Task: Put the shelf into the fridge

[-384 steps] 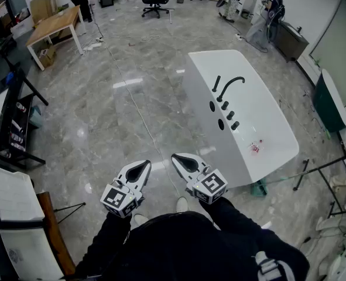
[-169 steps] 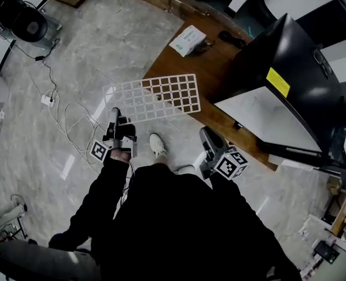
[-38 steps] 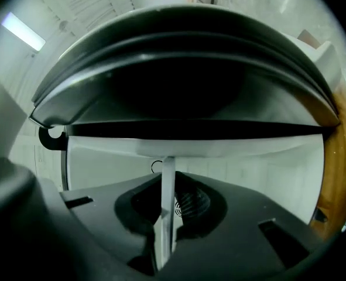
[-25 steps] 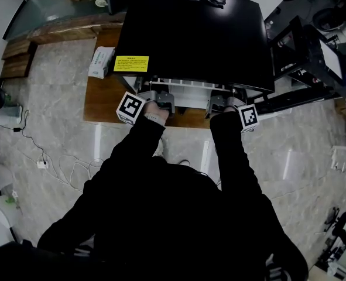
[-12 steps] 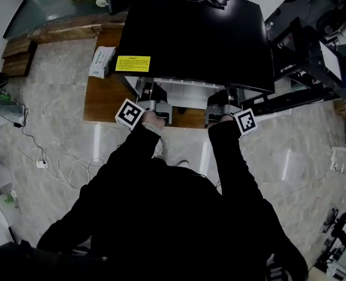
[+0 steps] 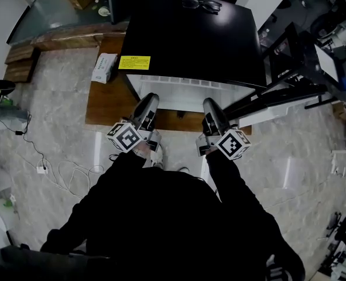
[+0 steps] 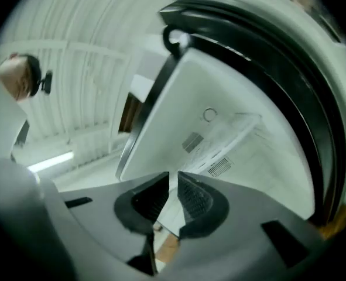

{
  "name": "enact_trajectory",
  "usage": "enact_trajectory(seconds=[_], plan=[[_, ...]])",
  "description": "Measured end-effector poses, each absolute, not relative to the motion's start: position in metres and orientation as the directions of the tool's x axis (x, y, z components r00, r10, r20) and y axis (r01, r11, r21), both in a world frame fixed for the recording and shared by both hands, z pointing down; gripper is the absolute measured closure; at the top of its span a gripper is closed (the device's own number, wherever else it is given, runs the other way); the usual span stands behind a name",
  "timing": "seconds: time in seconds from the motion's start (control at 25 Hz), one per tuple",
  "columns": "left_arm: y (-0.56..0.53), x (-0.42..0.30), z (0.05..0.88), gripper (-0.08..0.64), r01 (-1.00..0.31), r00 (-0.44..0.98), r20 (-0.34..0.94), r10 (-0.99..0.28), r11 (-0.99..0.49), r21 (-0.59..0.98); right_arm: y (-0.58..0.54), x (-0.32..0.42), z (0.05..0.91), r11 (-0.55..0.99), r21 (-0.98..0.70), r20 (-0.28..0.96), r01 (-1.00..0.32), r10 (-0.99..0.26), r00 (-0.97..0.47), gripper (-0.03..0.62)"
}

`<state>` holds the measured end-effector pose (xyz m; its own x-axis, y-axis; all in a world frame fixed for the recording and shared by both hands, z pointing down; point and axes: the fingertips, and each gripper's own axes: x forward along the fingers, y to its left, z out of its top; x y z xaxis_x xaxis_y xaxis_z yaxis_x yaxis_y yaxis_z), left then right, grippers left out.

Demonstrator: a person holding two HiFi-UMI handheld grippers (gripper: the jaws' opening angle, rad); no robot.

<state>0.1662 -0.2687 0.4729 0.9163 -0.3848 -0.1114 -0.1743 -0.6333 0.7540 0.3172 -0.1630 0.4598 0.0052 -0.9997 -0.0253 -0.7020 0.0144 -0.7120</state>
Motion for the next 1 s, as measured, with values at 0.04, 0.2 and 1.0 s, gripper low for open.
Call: enact_trajectory(seconds=[0.04, 0.2, 1.0], plan=[[-0.26, 0.166, 0.468, 0.462, -0.187, 0.934, -0.095, -0.345, -0.695, 0.694, -0.161, 0.304, 0.458, 0.029, -0.633, 0.005, -0.773, -0.999, -0.042, 0.555], [-0.219, 0.17, 0.446, 0.501, -0.181, 0.979, -0.008, -0.203, -0.89, 0.418, -0.149, 0.258, 0.445, 0.119, -0.342, 0.093, -0.932, -0.983, -0.16, 0.557], [-0.143, 0.172, 0.43, 0.554, -0.037, 0.999, 0.033, -0.032, -0.987, 0.159, -0.105, 0.223, 0.427, 0.182, -0.072, 0.083, -0.981, -0.979, -0.188, 0.588]])
